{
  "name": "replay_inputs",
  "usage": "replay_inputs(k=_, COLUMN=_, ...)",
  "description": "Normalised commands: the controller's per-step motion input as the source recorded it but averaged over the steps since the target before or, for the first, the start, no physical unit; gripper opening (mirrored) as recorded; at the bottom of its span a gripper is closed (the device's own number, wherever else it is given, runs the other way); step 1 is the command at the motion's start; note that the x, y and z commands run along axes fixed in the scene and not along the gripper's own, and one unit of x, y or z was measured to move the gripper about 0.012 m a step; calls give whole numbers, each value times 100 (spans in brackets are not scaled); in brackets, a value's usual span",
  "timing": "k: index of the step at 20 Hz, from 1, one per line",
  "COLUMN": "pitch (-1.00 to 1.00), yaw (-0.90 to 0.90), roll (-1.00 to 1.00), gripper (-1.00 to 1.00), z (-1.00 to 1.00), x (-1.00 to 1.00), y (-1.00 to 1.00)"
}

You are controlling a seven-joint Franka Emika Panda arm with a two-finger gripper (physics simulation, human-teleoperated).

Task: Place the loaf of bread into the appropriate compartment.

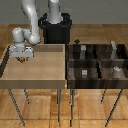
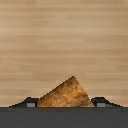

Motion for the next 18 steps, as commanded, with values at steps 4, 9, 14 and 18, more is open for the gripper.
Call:
replay_inputs(k=4, pitch=0, yaw=0, roll=0, gripper=-100, z=25, x=0, y=0)
replay_inputs(k=9, pitch=0, yaw=0, roll=0, gripper=-100, z=100, x=0, y=0)
replay_inputs(k=14, pitch=0, yaw=0, roll=0, gripper=-100, z=100, x=0, y=0)
replay_inputs(k=18, pitch=0, yaw=0, roll=0, gripper=-100, z=50, x=0, y=33)
